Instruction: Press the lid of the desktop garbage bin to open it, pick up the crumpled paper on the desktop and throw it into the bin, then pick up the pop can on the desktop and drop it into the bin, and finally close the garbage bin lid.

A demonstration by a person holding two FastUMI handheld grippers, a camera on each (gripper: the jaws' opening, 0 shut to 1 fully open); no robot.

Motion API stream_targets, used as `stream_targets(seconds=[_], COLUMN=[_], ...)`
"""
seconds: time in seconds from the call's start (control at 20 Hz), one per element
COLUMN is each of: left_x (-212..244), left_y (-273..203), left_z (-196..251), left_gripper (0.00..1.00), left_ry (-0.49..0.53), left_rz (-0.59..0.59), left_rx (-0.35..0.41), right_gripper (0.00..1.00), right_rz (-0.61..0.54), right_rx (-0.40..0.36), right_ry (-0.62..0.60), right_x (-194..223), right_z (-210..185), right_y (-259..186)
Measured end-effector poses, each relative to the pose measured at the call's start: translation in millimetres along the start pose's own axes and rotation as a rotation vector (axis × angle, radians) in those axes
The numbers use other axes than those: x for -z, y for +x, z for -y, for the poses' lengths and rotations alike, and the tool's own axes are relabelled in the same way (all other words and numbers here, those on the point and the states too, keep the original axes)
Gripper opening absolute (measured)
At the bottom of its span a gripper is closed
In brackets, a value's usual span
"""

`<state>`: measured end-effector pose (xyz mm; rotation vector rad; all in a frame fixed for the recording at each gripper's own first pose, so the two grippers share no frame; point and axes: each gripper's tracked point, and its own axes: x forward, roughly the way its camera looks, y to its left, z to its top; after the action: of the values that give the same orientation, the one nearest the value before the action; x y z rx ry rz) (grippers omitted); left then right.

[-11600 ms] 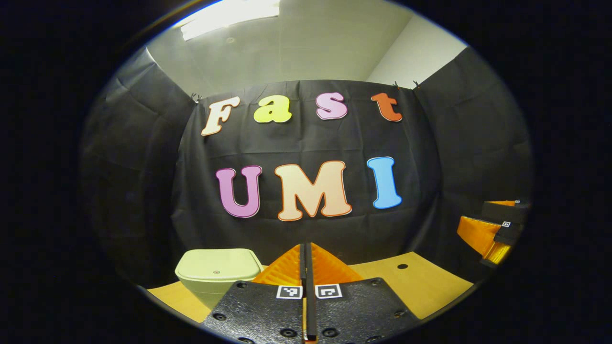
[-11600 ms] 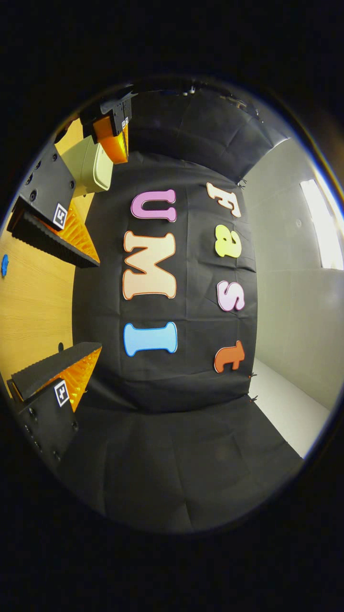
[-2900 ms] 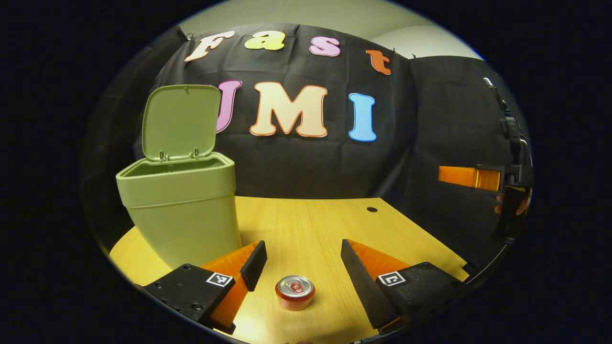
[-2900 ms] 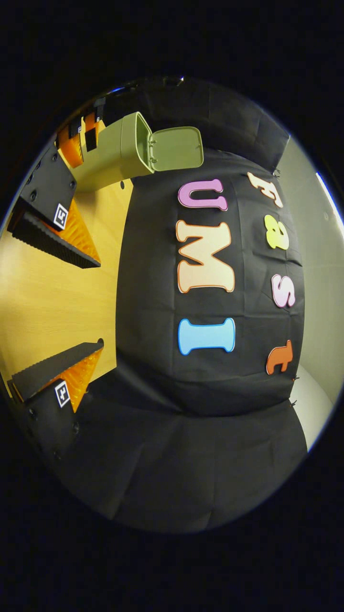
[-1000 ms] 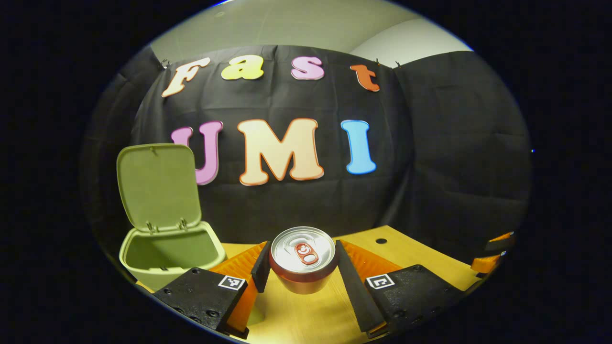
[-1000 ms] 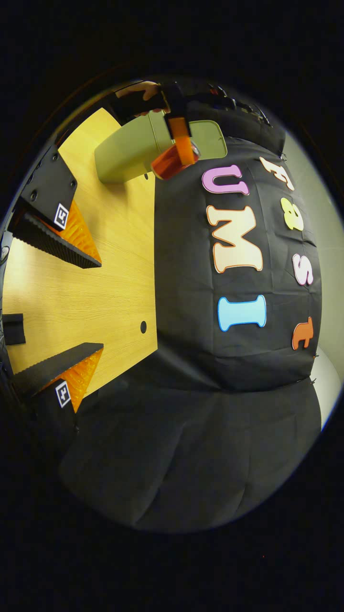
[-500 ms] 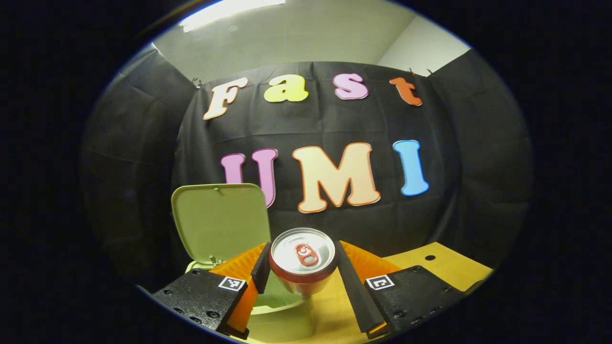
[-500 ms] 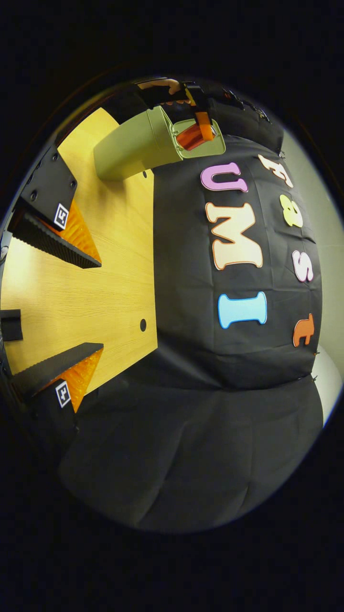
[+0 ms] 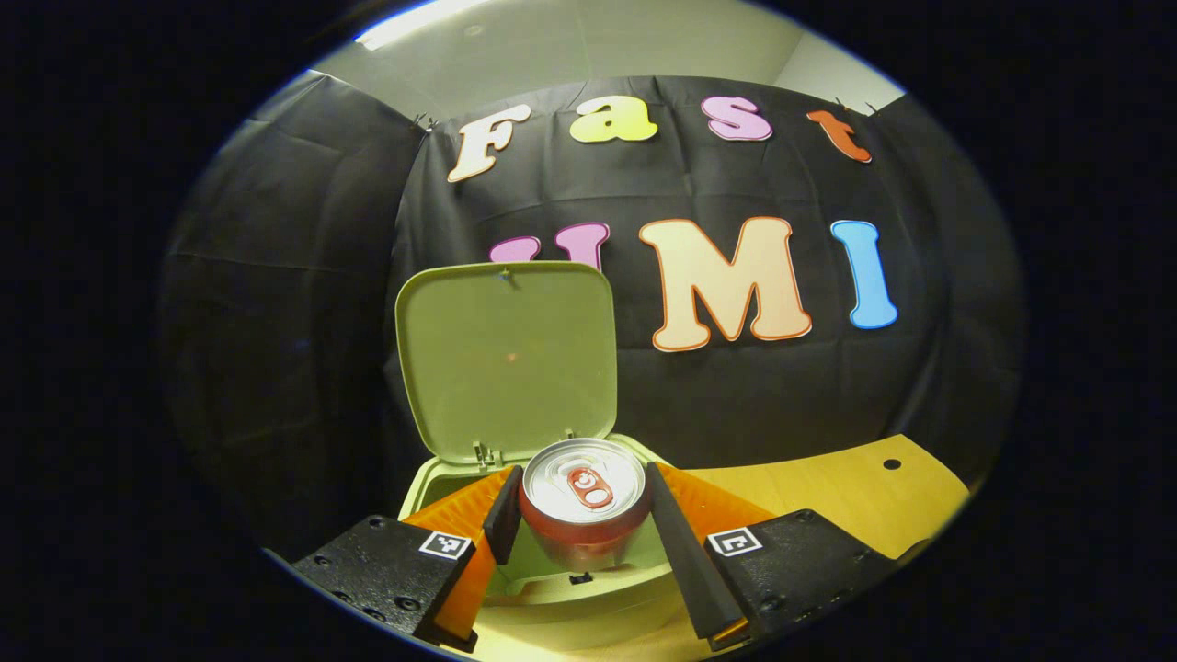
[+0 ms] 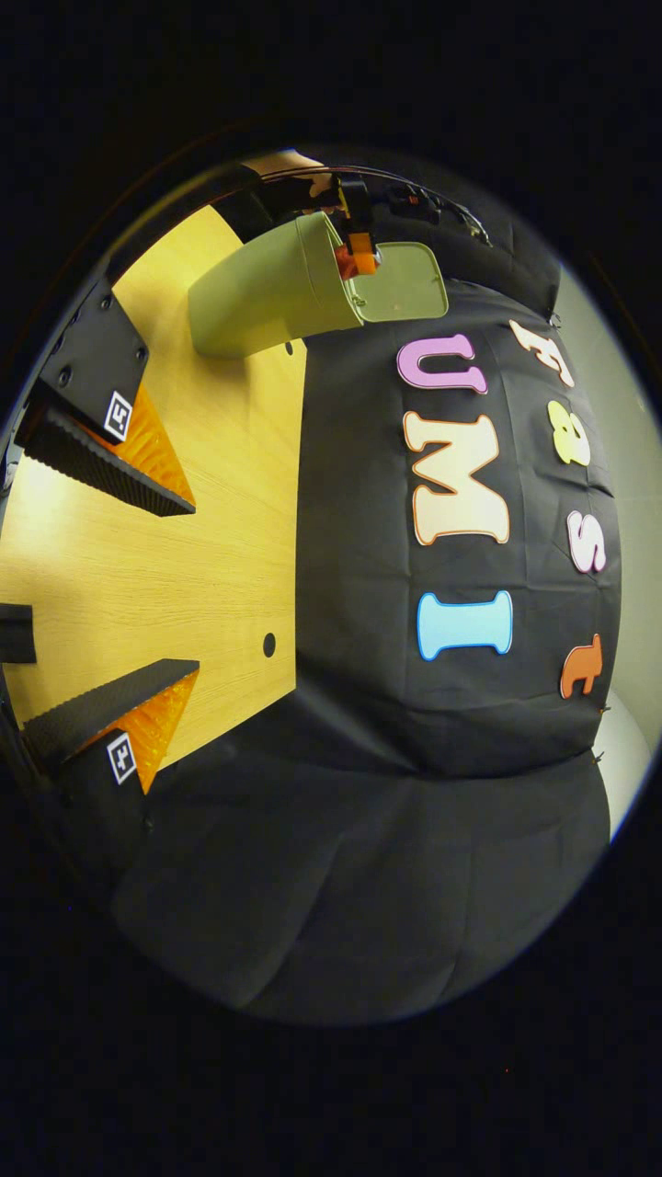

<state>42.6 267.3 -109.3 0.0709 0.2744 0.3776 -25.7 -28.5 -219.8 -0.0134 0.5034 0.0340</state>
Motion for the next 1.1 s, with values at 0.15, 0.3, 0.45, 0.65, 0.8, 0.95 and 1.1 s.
stream_targets(seconds=[0.15, 0.3, 0.45, 0.65, 0.8, 0.95, 1.1], left_x=[-16.8, -63.8, -122.8, -175.7, -200.1, -201.2, -191.1], left_y=[-2.7, -8.3, -6.8, 11.2, 35.2, 64.6, 91.1], left_z=[-3.5, 0.7, -1.5, -12.6, -33.9, -54.8, -68.0], left_gripper=[0.99, 0.96, 0.96, 0.99, 0.99, 0.99, 0.95], left_ry=[0.011, 0.009, 0.024, 0.030, 0.043, 0.020, -0.001], left_rz=[0.027, 0.122, 0.222, 0.299, 0.330, 0.301, 0.244], left_rx=[-0.008, 0.022, 0.026, 0.005, -0.047, -0.092, -0.108], right_gripper=[0.98, 0.98, 0.98, 0.98, 0.98, 0.98, 0.98], right_rz=[0.007, 0.015, 0.026, 0.041, 0.046, 0.039, 0.031], right_rx=[-0.004, -0.002, 0.000, 0.002, 0.009, 0.019, 0.033], right_ry=[-0.009, -0.004, 0.015, 0.022, 0.029, 0.038, 0.036], right_x=[-2.2, -6.7, -10.3, -13.5, -14.2, -9.5, -6.7], right_z=[-3.2, -7.0, -14.7, -23.2, -29.7, -34.6, -36.2], right_y=[-1.2, -1.9, -3.4, -4.5, -2.3, 1.0, 3.9])
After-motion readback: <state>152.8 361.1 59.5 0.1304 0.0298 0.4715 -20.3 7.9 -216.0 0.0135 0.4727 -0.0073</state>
